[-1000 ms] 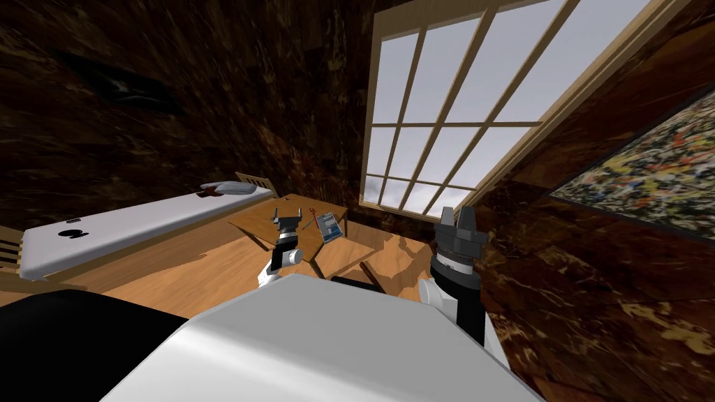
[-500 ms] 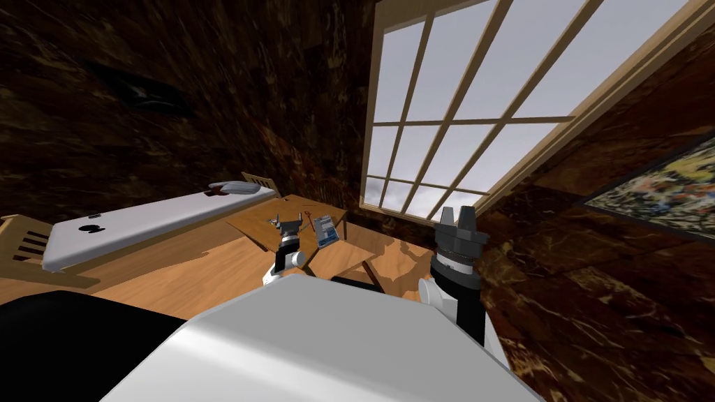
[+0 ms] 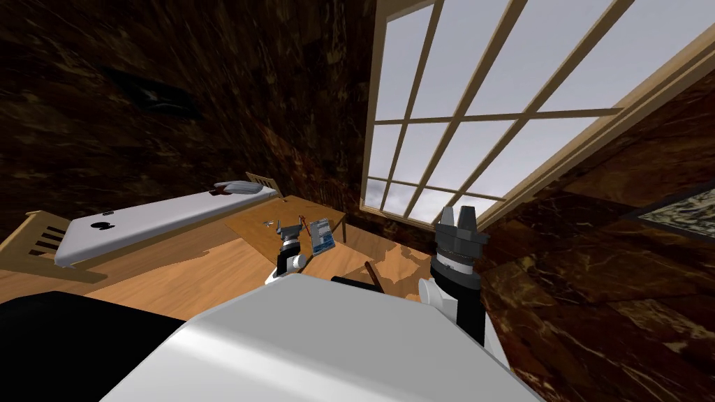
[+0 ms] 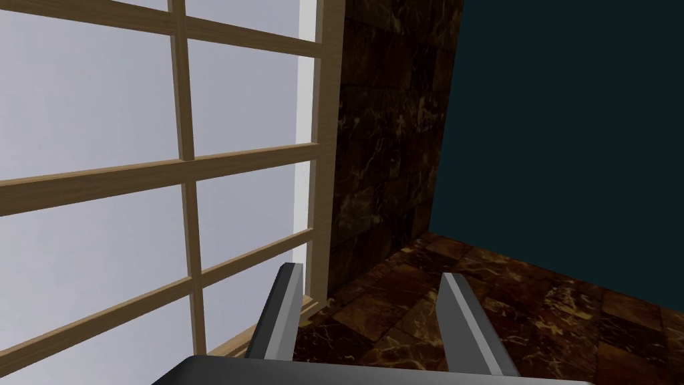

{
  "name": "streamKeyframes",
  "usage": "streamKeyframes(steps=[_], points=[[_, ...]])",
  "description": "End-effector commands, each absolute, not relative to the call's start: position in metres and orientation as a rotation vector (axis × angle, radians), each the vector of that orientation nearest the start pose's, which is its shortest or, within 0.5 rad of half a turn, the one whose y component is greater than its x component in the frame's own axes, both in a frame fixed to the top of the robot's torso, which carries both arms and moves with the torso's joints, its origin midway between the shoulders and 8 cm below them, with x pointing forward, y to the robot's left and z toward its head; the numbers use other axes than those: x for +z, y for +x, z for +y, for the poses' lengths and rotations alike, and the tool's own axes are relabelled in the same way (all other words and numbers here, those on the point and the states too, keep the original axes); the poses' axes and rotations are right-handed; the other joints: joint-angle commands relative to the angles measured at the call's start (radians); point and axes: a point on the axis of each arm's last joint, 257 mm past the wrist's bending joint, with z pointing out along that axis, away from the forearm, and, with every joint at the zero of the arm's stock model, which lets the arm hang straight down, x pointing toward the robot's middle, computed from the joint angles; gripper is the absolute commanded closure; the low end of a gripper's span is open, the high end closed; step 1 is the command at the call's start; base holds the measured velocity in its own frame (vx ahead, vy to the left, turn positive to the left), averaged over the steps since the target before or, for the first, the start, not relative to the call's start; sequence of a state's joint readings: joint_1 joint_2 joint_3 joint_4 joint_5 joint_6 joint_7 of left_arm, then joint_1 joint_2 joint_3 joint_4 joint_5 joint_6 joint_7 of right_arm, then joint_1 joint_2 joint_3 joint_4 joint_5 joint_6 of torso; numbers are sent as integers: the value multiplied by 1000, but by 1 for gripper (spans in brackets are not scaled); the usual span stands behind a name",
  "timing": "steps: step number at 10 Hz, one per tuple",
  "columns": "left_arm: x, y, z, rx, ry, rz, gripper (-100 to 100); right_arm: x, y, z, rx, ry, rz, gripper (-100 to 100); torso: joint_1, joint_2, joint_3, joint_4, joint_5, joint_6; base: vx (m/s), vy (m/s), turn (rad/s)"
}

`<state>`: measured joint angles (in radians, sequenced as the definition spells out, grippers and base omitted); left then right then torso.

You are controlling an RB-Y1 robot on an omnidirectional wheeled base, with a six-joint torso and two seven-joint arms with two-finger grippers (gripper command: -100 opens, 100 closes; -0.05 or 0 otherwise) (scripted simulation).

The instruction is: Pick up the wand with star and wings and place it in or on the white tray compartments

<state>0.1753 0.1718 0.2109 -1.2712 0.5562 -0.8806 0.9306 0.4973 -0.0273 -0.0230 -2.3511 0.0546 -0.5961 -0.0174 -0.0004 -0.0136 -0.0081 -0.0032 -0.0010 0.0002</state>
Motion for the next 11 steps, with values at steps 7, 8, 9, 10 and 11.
streamKeyframes(steps=[7, 8, 9, 10, 11], points=[[-295, 357, 499, -1877, -1525, -424, -100, 72, 311, -267, 1302, 467, 547, 0, 2, 0, 0, 0, 0, 0, 145, -38, 84], [-313, 350, 500, -1858, -1555, -470, -100, 72, 311, -267, 1302, 467, 547, 0, 3, -1, 0, 0, 1, 0, 197, -21, 115], [-327, 343, 500, -1843, -1577, -516, -100, 72, 311, -267, 1302, 467, 547, 0, 3, -2, -1, 0, 1, 0, 215, -9, 145], [-341, 335, 499, -1824, -1600, -559, -100, 72, 311, -267, 1302, 467, 547, 0, 3, -4, -2, -1, 1, 0, 234, -19, 143], [-343, 334, 499, -1819, -1604, -559, -100, 72, 311, -267, 1302, 467, 547, 0, 3, -5, -3, -1, 1, 0, 175, -38, 34]])
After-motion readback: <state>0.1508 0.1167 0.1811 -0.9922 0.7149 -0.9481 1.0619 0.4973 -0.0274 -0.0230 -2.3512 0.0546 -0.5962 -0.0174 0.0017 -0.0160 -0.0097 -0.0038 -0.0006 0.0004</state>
